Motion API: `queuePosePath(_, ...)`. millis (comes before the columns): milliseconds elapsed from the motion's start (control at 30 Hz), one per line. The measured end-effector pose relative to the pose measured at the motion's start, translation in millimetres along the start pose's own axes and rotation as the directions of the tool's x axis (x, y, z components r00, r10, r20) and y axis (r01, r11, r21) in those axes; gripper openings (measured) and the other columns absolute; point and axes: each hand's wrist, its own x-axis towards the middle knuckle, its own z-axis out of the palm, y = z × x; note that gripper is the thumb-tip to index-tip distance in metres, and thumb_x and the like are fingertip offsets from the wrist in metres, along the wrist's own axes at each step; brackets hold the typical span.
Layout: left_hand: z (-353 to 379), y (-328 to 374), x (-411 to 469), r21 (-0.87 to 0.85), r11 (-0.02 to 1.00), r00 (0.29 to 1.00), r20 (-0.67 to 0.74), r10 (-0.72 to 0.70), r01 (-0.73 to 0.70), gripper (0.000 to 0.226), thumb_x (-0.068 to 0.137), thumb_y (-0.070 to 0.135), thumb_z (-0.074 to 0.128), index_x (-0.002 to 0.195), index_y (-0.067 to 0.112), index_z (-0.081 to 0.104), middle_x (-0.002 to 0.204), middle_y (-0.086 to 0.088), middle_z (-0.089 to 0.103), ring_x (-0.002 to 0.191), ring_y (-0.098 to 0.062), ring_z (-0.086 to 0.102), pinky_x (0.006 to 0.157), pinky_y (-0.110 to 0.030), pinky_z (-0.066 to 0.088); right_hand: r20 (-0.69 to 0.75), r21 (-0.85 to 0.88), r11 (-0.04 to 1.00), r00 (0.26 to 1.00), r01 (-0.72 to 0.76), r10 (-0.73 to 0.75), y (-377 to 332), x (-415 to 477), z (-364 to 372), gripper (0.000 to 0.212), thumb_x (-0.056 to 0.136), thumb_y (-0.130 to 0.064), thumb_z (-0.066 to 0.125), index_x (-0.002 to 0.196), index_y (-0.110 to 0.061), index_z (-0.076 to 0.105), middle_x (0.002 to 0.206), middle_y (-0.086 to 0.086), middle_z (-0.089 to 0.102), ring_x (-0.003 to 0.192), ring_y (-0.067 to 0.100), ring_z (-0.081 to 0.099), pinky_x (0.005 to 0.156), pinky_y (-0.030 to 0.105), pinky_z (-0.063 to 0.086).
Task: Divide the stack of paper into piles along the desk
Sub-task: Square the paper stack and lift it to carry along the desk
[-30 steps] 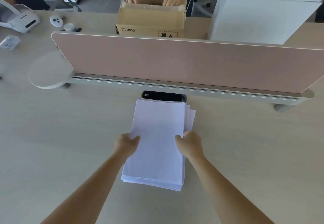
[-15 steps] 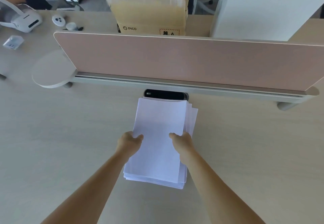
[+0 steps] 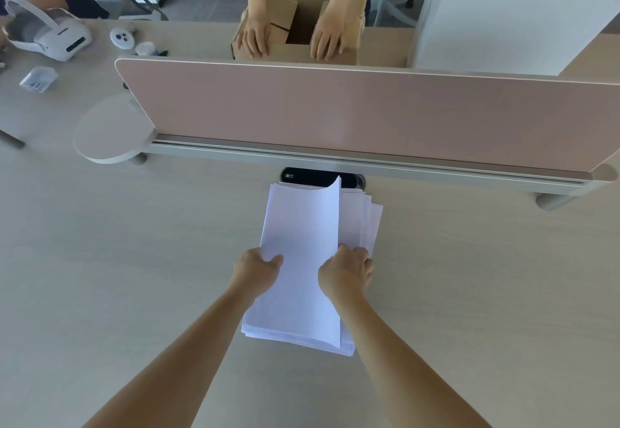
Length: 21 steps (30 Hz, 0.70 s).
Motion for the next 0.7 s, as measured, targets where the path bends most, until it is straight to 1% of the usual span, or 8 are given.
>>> queuePosePath(133, 2.7, -0.6, -0.7, 0.014, 1.000, 1.000, 0.016, -0.010, 0.010, 0.025, 0.090, 0.037, 0.058, 0.102, 0.015, 0.063, 0.073, 0.002, 0.058, 0.061, -0.015, 0.056, 0.048, -0.023, 0.037, 0.017, -0.045, 0.997, 0.998, 0.058, -0.057, -1.6, -8.1, 0.6, 0.019, 0.095, -0.011, 0.045, 0.111, -0.008, 0.054, 0.153, 0.027, 0.024, 0.133, 0.042, 0.033, 0.112, 0.046, 0.029)
queuePosePath(267, 7.0, -2.4, -1.0, 0.097, 0.995, 1.000, 0.024, 0.000, -0.002, 0.044, 0.090, 0.041, 0.056, 0.122, 0.012, 0.058, 0.102, -0.006, 0.065, 0.090, -0.024, 0.063, 0.064, -0.029, 0.049, -0.009, -0.047, 0.996, 0.997, 0.074, -0.075, -4.6, -11.6, -5.0, 0.023, 0.098, -0.018, 0.044, 0.116, -0.006, 0.052, 0.128, 0.016, 0.048, 0.126, 0.038, 0.041, 0.103, 0.044, 0.034)
queuePosePath(400, 12.8, 2.3, -4.5, 0.228, 0.973, 0.999, -0.006, 0.037, -0.035, 0.050, 0.094, 0.040, 0.052, 0.129, 0.005, 0.050, 0.123, -0.010, 0.058, 0.114, -0.029, 0.054, 0.079, -0.034, 0.049, -0.094, -0.058, 0.988, 0.984, 0.146, -0.151, -6.9, -15.4, -4.2, 0.024, 0.097, -0.020, 0.046, 0.116, -0.005, 0.052, 0.123, 0.013, 0.049, 0.123, 0.036, 0.042, 0.103, 0.043, 0.037)
queuePosePath(500, 13.2, 3.7, -5.2, 0.246, 0.969, 0.999, -0.016, 0.037, -0.032, 0.050, 0.094, 0.040, 0.052, 0.130, 0.004, 0.049, 0.122, -0.010, 0.058, 0.112, -0.028, 0.054, 0.077, -0.034, 0.048, -0.102, 0.166, 0.967, 0.979, 0.194, -0.179, -7.9, -16.9, 0.9, 0.043, 0.097, -0.017, 0.049, 0.138, -0.007, 0.040, 0.134, 0.013, 0.043, 0.116, 0.032, 0.052, 0.094, 0.042, 0.049)
queuePosePath(567, 11.4, 1.7, -2.7, 0.237, 0.971, 0.999, -0.023, 0.031, -0.025, 0.048, 0.093, 0.040, 0.052, 0.125, 0.004, 0.052, 0.114, -0.010, 0.061, 0.109, -0.028, 0.055, 0.080, -0.036, 0.051, -0.065, 0.447, 0.893, 0.998, 0.042, -0.014, -8.1, -9.4, -2.1, 0.057, 0.097, -0.018, 0.052, 0.148, -0.007, 0.028, 0.142, 0.013, 0.037, 0.105, 0.029, 0.056, 0.074, 0.036, 0.053)
queuePosePath(600, 10.5, 0.1, -0.6, 0.231, 0.973, 0.999, -0.028, 0.029, -0.021, 0.047, 0.093, 0.040, 0.052, 0.122, 0.004, 0.054, 0.112, -0.011, 0.062, 0.109, -0.029, 0.056, 0.081, -0.037, 0.052, -0.005, 0.541, 0.838, 0.996, -0.072, 0.089, -6.5, -3.8, -4.8, 0.055, 0.096, -0.020, 0.053, 0.145, -0.006, 0.032, 0.139, 0.013, 0.040, 0.095, 0.027, 0.056, 0.061, 0.029, 0.047)
queuePosePath(633, 9.1, -0.2, -0.3, 0.216, 0.976, 0.999, -0.034, 0.029, -0.021, 0.046, 0.092, 0.040, 0.053, 0.120, 0.004, 0.056, 0.110, -0.013, 0.063, 0.108, -0.031, 0.057, 0.080, -0.037, 0.052, 0.078, 0.582, 0.795, 0.985, -0.172, 0.156, -2.5, 2.4, -5.2, 0.046, 0.095, -0.022, 0.053, 0.136, -0.004, 0.042, 0.132, 0.013, 0.048, 0.085, 0.025, 0.055, 0.055, 0.025, 0.040)
queuePosePath(700, 7.0, -1.7, 1.8, 0.179, 0.984, 0.999, -0.046, 0.023, -0.014, 0.041, 0.092, 0.037, 0.054, 0.113, 0.003, 0.060, 0.102, -0.015, 0.065, 0.102, -0.033, 0.060, 0.072, -0.033, 0.049, 0.187, 0.554, 0.801, 0.971, -0.229, 0.149, 5.2, 8.2, -5.0, 0.024, 0.092, -0.018, 0.049, 0.112, -0.007, 0.055, 0.107, 0.008, 0.060, 0.071, 0.019, 0.052, 0.052, 0.023, 0.035)
